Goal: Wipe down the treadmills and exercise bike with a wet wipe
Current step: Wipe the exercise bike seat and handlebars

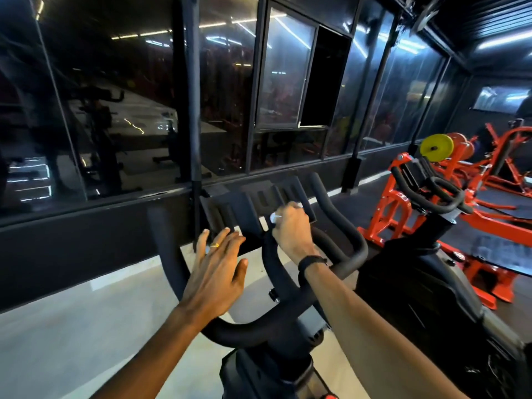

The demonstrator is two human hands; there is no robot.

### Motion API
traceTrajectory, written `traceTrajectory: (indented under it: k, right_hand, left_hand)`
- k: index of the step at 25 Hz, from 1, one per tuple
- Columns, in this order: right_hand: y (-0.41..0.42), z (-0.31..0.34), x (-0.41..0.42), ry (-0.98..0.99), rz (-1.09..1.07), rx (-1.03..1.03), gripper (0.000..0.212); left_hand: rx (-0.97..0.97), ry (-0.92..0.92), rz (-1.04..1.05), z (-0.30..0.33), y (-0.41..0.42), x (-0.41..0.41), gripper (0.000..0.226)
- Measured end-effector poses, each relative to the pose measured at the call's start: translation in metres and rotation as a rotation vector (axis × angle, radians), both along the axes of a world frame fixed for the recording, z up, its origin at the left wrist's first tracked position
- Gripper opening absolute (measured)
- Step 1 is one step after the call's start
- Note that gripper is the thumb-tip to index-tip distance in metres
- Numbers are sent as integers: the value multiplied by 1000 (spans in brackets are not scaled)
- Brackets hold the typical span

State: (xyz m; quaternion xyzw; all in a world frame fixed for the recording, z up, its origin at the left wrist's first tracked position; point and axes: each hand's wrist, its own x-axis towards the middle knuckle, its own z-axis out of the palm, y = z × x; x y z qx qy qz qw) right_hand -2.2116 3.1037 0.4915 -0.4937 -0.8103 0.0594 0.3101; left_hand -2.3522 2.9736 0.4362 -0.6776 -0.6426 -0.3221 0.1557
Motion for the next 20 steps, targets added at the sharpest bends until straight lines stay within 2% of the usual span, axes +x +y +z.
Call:
traceTrajectory:
  k: [4, 8, 9, 11, 14, 16, 18, 20]
  right_hand:
    - [-37, -23, 5, 18, 185, 164, 6]
    - [-59, -22, 46, 82, 352, 51, 4]
    - [-59, -20, 58, 138, 311, 7, 3]
    - [-49, -16, 83, 298, 71, -56, 9]
    - [-28, -15, 104, 274, -304, -90, 26]
    - [-19, -14, 94, 190, -366, -121, 22]
    - [-13, -13, 76, 197, -370, -178, 4]
    - [-8, -17, 57, 256, -341, -186, 11]
  left_hand:
    - [-3, 49, -38, -1, -2, 5, 49]
    - [-60, 93, -94, -1, -3, 12, 69]
    - [-55, 89, -86, -1, -4, 12, 72]
    - [-61, 79, -73, -2, -6, 13, 75]
    - [-98, 79, -71, -3, -6, 13, 80]
    - [-121, 71, -49, -4, -8, 14, 85]
    - [-140, 66, -43, -5, -8, 16, 88]
    - [-155, 73, -39, -6, -7, 16, 88]
